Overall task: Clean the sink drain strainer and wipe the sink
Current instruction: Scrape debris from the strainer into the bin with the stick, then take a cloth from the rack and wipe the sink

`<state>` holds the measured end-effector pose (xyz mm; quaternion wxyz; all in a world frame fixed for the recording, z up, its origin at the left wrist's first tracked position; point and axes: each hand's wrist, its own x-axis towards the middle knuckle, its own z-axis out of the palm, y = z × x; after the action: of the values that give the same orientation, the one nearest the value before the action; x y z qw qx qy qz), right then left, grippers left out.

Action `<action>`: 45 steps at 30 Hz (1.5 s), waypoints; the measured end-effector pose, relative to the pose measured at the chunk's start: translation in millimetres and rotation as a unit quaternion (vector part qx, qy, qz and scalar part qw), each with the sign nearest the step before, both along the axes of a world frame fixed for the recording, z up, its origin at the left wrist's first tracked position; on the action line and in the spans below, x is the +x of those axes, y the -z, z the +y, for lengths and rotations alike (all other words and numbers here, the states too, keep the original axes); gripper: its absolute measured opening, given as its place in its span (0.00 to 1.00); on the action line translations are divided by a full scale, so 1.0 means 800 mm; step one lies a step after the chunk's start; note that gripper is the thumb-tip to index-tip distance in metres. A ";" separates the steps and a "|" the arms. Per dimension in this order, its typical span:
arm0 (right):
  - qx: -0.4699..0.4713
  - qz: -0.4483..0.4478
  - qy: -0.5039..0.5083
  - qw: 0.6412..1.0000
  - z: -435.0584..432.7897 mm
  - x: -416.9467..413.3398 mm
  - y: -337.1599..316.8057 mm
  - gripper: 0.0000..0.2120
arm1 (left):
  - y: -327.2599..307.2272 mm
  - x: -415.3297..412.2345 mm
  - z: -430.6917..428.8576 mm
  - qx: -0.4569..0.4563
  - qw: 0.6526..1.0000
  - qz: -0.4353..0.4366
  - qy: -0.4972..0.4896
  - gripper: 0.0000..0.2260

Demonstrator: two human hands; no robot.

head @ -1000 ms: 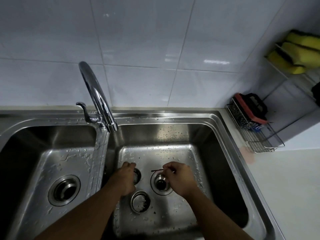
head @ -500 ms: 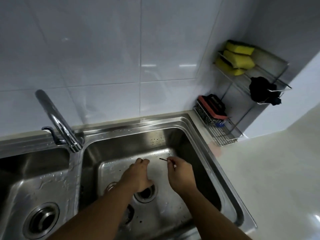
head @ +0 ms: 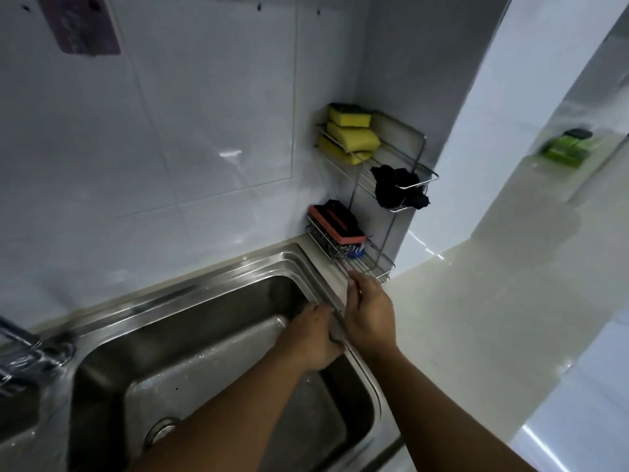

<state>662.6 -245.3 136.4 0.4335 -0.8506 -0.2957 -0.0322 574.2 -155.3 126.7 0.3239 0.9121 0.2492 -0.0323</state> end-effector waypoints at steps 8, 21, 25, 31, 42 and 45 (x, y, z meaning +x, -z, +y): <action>-0.018 0.020 0.052 0.998 -0.017 0.052 0.009 0.16 | -0.002 0.053 -0.034 -0.004 1.000 -0.010 0.028 0.32; -0.074 0.046 0.053 0.995 0.005 0.084 0.039 0.12 | 0.010 0.075 -0.033 -0.013 1.000 -0.006 0.028 0.33; -0.070 0.043 0.045 0.996 0.006 0.084 0.040 0.13 | 0.011 0.076 -0.034 -0.013 0.999 -0.007 0.031 0.32; -0.082 0.072 0.057 0.992 -0.002 0.082 0.044 0.15 | 0.011 0.075 -0.037 -0.011 0.999 -0.010 0.035 0.31; -0.102 0.063 0.088 0.989 -0.008 0.067 0.038 0.27 | 0.002 0.048 -0.039 0.011 1.000 -0.012 0.025 0.27; -0.106 0.034 0.104 0.988 -0.011 0.052 0.031 0.29 | -0.002 0.031 -0.037 0.018 1.000 -0.012 0.020 0.28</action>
<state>704.4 -253.8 111.9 0.3451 -0.9184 -0.1928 -0.0170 599.3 -184.7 128.2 0.3096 0.9229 0.2276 -0.0235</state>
